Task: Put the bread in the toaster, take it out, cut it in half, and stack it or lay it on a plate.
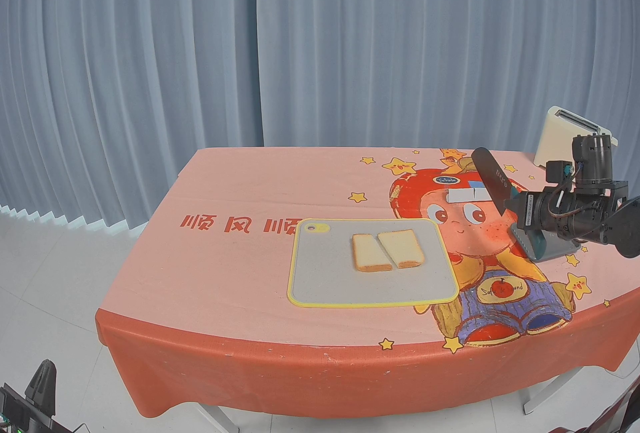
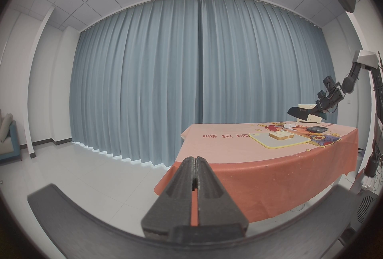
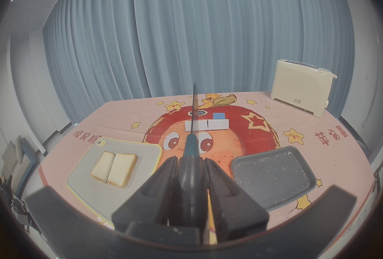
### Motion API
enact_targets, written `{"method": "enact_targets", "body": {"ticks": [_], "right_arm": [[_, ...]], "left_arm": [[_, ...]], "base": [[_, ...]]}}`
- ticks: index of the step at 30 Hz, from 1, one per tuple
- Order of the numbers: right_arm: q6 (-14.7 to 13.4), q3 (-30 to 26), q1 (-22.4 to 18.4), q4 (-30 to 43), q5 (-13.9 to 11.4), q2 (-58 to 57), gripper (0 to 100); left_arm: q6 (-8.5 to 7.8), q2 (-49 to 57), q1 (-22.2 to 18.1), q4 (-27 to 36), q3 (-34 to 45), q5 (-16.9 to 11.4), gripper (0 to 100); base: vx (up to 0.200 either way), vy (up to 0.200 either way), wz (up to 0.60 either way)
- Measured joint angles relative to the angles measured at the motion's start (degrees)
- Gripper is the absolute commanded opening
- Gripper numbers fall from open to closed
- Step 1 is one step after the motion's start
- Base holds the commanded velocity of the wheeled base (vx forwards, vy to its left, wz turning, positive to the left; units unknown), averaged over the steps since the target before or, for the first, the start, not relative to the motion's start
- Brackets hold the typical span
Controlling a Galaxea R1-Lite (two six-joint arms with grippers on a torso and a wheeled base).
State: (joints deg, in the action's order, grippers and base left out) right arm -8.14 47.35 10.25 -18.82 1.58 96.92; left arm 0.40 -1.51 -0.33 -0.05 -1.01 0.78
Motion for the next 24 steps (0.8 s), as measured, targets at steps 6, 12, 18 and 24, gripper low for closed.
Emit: {"method": "enact_targets", "body": {"ticks": [6,12,18,24], "right_arm": [[0.16,0.41,-1.27,0.05,-0.79,1.07,0],[0.16,1.21,-2.1,-0.02,-0.83,3.17,0],[0.13,1.96,-2.76,-0.06,-0.83,5.29,0],[0.13,2.29,-3.15,-0.04,-0.88,6.64,0]], "left_arm": [[0.0,0.0,0.0,-0.02,0.0,-0.02,0],[0.02,0.0,0.0,-0.02,0.0,0.0,0],[0.02,-0.02,0.0,-0.02,0.0,-0.02,0],[0.0,-0.02,0.0,-0.02,0.0,-0.02,0]], "base": [[0.0,0.0,0.0],[0.0,0.0,0.0],[0.0,0.0,0.0],[0.0,0.0,0.0]]}}
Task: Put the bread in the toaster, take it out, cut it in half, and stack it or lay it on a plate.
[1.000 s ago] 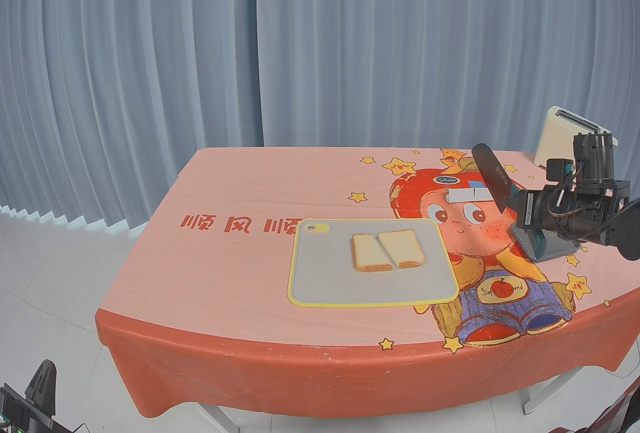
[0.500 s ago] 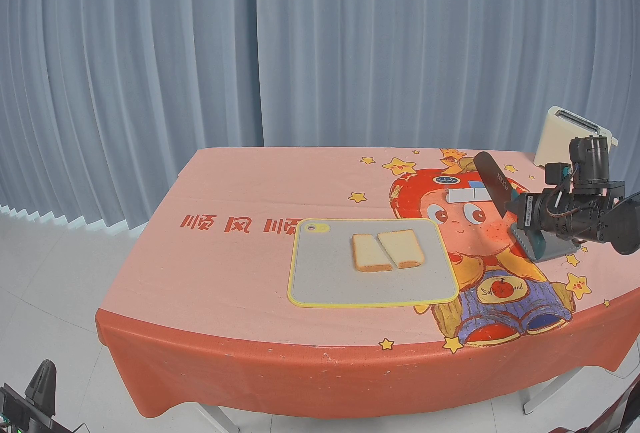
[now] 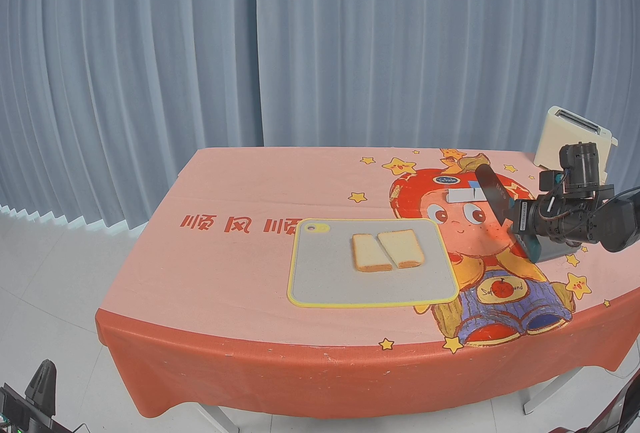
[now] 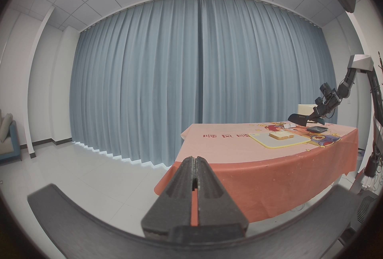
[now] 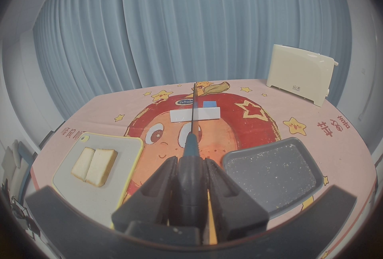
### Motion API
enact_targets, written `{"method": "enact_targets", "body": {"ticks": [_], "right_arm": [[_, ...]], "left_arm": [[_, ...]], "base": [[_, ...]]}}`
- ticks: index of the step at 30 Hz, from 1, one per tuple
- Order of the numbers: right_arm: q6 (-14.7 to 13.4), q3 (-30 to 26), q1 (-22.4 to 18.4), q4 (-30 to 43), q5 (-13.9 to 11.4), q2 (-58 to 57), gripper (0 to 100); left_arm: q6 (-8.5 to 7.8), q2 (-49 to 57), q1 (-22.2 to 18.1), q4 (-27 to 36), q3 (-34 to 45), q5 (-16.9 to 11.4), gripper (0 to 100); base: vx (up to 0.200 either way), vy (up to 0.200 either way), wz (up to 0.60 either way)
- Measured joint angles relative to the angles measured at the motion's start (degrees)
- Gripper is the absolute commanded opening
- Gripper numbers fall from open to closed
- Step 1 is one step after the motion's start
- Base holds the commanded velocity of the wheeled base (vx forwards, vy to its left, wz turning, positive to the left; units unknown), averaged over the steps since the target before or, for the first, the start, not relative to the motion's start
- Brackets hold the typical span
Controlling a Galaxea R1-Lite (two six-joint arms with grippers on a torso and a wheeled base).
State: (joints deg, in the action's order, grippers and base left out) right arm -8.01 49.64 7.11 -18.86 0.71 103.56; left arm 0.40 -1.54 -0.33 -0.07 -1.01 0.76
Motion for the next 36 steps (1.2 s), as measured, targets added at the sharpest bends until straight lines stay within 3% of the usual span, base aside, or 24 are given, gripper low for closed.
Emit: {"method": "enact_targets", "body": {"ticks": [11,36], "right_arm": [[0.11,-0.28,0.35,0.17,-1.24,0.55,0],[0.21,0.02,0.05,0.09,-1.17,1.84,0]], "left_arm": [[0.02,-0.02,0.02,0.0,0.0,0.0,0],[0.0,-0.04,0.0,0.0,0.0,0.0,0]], "base": [[0.0,0.0,0.0],[0.0,0.0,0.0]]}}
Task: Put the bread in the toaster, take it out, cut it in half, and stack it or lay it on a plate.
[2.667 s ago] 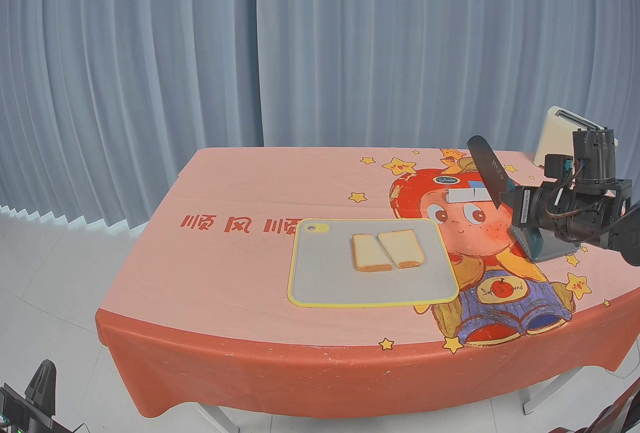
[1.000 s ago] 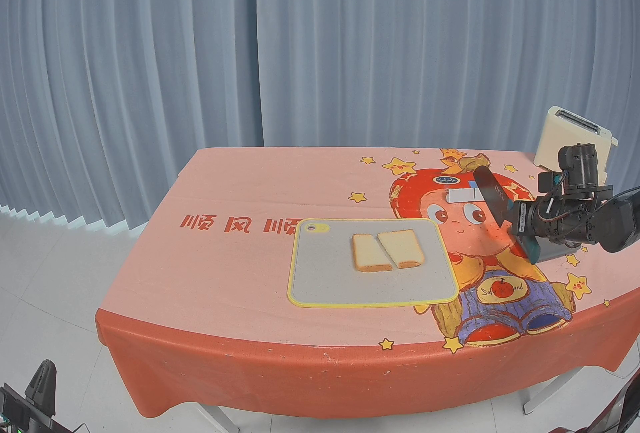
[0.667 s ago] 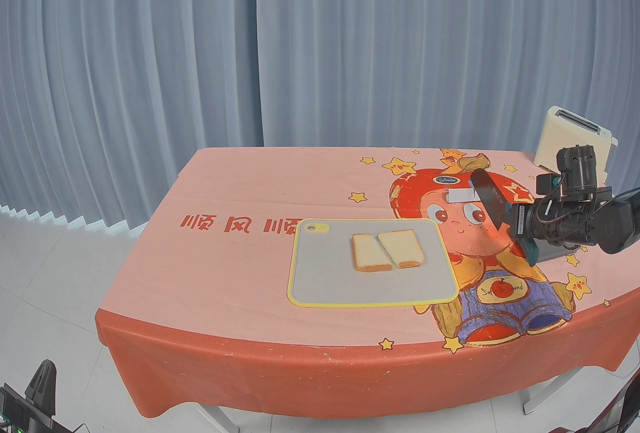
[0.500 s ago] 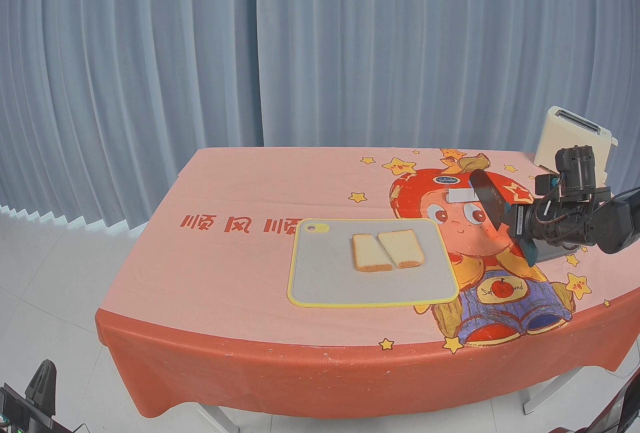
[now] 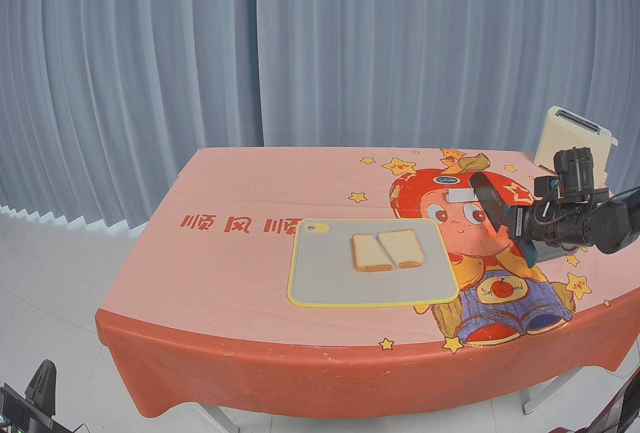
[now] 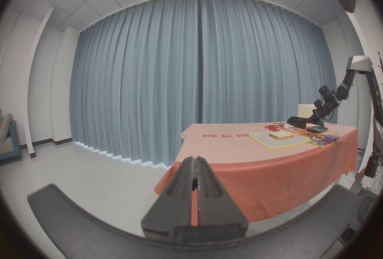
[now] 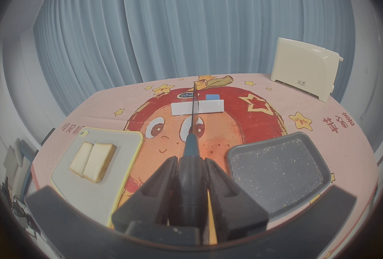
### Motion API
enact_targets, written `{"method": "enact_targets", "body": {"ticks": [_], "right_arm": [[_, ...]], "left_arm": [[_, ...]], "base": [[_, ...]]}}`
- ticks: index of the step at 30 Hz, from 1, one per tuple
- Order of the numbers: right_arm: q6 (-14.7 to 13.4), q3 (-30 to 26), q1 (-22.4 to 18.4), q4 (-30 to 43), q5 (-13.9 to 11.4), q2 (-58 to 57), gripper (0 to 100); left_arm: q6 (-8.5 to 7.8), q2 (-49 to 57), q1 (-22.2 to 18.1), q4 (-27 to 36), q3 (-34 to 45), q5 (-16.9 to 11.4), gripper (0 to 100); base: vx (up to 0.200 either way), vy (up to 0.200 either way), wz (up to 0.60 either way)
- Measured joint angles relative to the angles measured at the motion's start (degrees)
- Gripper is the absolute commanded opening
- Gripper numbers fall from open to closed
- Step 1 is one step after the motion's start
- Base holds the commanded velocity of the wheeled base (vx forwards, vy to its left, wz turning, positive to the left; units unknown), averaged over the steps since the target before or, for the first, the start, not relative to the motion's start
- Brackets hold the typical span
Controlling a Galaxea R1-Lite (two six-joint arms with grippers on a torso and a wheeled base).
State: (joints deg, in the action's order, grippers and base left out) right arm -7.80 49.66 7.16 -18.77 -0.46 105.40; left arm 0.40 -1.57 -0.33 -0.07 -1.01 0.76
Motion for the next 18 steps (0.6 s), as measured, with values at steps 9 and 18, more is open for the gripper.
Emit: {"method": "enact_targets", "body": {"ticks": [9,18], "right_arm": [[0.0,0.2,-0.11,-0.11,0.06,0.57,0],[-0.07,0.63,-0.18,-0.73,0.04,1.6,0]], "left_arm": [[0.02,0.0,0.0,0.0,0.0,0.0,0],[0.04,0.0,0.0,0.0,0.0,0.0,0]], "base": [[0.0,0.0,0.0],[0.0,0.0,0.0]]}}
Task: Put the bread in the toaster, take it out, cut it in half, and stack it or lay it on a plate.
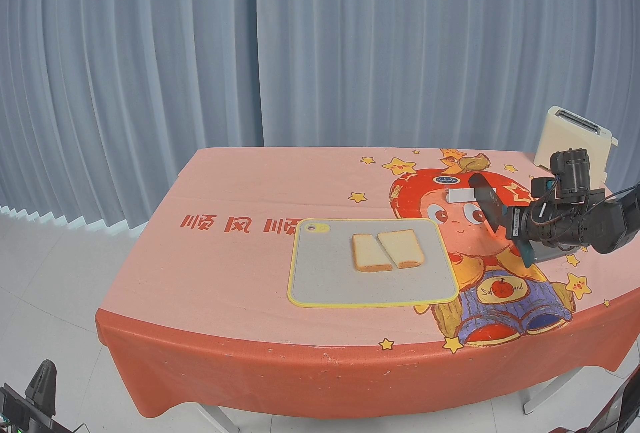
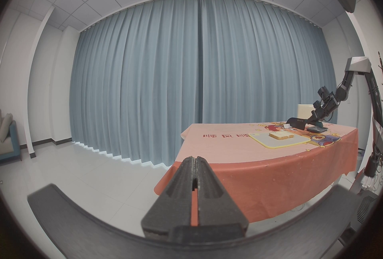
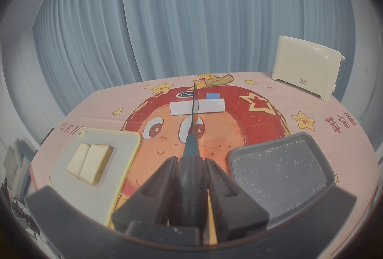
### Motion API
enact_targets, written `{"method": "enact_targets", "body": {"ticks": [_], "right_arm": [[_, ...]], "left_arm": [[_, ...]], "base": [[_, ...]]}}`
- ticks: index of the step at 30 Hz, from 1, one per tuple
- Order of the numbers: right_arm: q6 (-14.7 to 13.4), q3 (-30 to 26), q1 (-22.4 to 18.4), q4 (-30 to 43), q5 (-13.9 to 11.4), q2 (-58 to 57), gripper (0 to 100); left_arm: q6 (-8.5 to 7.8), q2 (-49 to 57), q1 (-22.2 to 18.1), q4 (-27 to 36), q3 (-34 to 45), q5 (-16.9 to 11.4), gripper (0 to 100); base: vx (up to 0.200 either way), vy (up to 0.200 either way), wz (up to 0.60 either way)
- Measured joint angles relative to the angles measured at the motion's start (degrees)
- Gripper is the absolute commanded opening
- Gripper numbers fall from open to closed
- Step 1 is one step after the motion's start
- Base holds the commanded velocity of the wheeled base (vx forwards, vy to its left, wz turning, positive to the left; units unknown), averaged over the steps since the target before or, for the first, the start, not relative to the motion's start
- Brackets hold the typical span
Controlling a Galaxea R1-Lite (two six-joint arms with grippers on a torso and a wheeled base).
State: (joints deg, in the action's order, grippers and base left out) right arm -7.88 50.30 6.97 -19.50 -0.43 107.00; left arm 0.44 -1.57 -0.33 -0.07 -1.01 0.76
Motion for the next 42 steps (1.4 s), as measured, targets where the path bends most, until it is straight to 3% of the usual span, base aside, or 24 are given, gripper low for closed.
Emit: {"method": "enact_targets", "body": {"ticks": [25,26,42], "right_arm": [[-0.02,0.15,-0.3,-2.19,-0.09,1.74,0],[-0.02,0.15,-0.3,-2.19,-0.09,1.74,100],[-0.24,0.3,-0.41,-2.36,-0.06,1.33,100]], "left_arm": [[-0.04,0.0,0.0,0.0,0.0,0.02,0],[-0.01,0.0,0.0,0.0,0.0,0.0,0],[-0.01,0.0,0.0,0.0,0.0,0.0,0]], "base": [[0.0,0.0,0.0],[0.0,0.0,0.0],[0.0,0.0,0.0]]}}
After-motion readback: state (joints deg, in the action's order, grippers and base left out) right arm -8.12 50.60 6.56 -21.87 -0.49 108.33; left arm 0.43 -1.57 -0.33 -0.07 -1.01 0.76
